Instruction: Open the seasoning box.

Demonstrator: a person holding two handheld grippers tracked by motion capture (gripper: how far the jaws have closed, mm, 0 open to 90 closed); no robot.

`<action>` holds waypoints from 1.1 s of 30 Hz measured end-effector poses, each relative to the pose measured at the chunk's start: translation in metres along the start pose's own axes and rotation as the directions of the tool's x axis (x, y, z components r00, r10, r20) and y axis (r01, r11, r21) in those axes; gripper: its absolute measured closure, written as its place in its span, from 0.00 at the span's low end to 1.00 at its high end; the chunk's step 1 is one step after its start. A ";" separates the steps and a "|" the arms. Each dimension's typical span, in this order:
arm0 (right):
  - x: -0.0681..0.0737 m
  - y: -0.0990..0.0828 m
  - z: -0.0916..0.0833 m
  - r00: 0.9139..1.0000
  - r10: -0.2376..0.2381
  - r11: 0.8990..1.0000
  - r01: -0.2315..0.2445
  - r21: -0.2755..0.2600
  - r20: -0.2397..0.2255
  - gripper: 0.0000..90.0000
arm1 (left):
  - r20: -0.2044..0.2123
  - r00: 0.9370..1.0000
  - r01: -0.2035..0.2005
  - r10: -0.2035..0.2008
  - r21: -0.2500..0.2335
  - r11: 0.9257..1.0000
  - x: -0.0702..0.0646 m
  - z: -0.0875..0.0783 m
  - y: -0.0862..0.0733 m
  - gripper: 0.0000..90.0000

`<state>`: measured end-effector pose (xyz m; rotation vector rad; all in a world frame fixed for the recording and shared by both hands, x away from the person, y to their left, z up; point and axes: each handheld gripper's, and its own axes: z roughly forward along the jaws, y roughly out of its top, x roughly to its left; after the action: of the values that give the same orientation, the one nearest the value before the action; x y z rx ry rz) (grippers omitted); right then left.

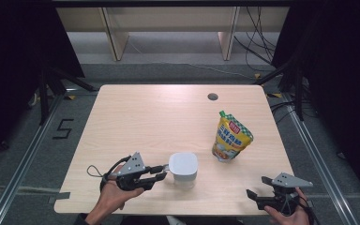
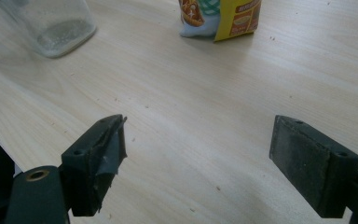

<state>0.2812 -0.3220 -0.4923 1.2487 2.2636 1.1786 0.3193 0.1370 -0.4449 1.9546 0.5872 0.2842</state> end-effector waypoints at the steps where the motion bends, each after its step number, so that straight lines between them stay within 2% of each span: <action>1: 0.000 0.000 0.000 1.000 0.003 1.000 -0.003 -0.002 0.008 0.22 | -0.027 1.000 0.004 -0.004 -0.022 1.000 0.001 -0.001 0.003 0.91; 3: -0.001 0.000 0.000 1.000 -0.020 1.000 0.020 -0.007 0.017 0.22 | -0.043 0.999 0.001 -0.003 -0.042 0.999 0.003 -0.003 0.007 0.96; 4: 0.003 0.000 -0.001 0.999 0.032 0.999 -0.032 0.010 0.004 0.22 | -0.037 0.999 -0.003 0.001 -0.051 0.999 0.003 -0.003 0.009 0.98; 7: 0.003 0.000 -0.001 1.000 0.028 1.000 -0.028 0.007 0.005 0.23 | -0.044 0.999 -0.005 0.003 -0.052 0.999 0.002 -0.002 0.012 0.99; 9: 0.003 0.000 0.000 1.000 0.022 1.000 -0.022 0.000 0.014 0.23 | -0.038 0.999 -0.011 0.009 -0.059 0.998 0.003 0.001 0.016 0.99; 11: 0.003 0.001 0.000 1.000 0.009 1.000 -0.009 -0.001 0.002 0.24 | -0.037 0.999 -0.011 0.009 -0.058 0.998 0.004 0.005 0.019 0.99; 12: 0.001 0.001 0.001 1.000 -0.016 1.000 0.016 -0.014 0.003 0.24 | -0.037 0.999 -0.015 0.013 -0.060 0.998 0.004 0.007 0.020 0.99; 13: 0.001 0.001 0.001 1.000 -0.016 1.000 0.016 -0.014 0.003 0.24 | -0.036 0.999 -0.017 0.015 -0.055 0.998 0.005 0.008 0.021 0.99; 14: 0.004 0.002 0.001 1.000 0.016 1.000 -0.016 0.000 -0.002 0.24 | -0.034 0.999 -0.016 0.014 -0.052 0.999 0.005 0.010 0.021 0.99; 15: 0.004 0.002 0.001 1.000 -0.003 1.000 0.003 -0.012 0.002 0.24 | -0.029 1.000 -0.006 0.004 -0.043 0.999 0.005 0.013 0.022 0.99; 20: 0.003 0.003 0.002 0.999 -0.036 0.999 0.036 -0.028 0.004 0.25 | -0.017 1.000 0.008 -0.009 -0.056 0.998 0.008 0.018 0.025 0.99; 23: 0.007 0.003 0.001 1.000 0.017 1.000 -0.017 -0.013 -0.014 0.28 | -0.024 1.000 0.010 -0.011 -0.046 0.999 0.008 0.021 0.026 0.99; 24: 0.007 0.004 0.002 1.000 0.007 1.000 -0.007 -0.021 -0.011 0.28 | -0.020 1.000 -0.003 0.002 -0.041 0.999 0.009 0.021 0.026 0.99; 25: 0.006 0.004 0.002 1.000 -0.012 0.999 0.012 -0.036 -0.006 0.28 | -0.026 1.000 0.013 -0.014 -0.040 0.999 0.008 0.022 0.025 0.99; 26: 0.008 0.005 0.002 1.000 0.008 1.000 -0.009 -0.027 -0.015 0.28 | -0.026 1.000 0.007 -0.008 -0.034 0.999 0.008 0.022 0.025 0.99; 27: 0.009 0.005 0.002 1.000 0.011 1.000 -0.012 -0.026 -0.019 0.28 | -0.021 0.999 0.028 -0.029 -0.038 0.999 0.007 0.024 0.024 0.99; 29: 0.008 0.007 0.005 0.999 -0.046 0.998 0.045 -0.051 -0.028 0.35 | -0.028 0.999 0.014 -0.015 -0.034 0.999 0.008 0.024 0.023 0.99; 31: 0.013 0.008 0.005 0.999 -0.028 0.999 0.026 -0.042 -0.045 0.38 | -0.022 1.000 -0.008 0.007 -0.035 0.999 0.010 0.023 0.022 0.99; 32: 0.014 0.011 0.006 0.995 -0.084 0.993 0.080 -0.085 -0.051 0.45 | -0.025 1.000 0.014 -0.015 -0.043 0.999 0.009 0.023 0.021 0.99; 33: 0.016 0.012 0.006 0.994 -0.084 0.992 0.077 -0.098 -0.071 0.50 | -0.026 1.000 0.011 -0.013 -0.045 0.999 0.009 0.023 0.021 0.99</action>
<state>0.2824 -0.3032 -0.4845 1.0844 2.2589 1.3081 0.3426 0.1165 -0.4370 1.9056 0.6042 0.3133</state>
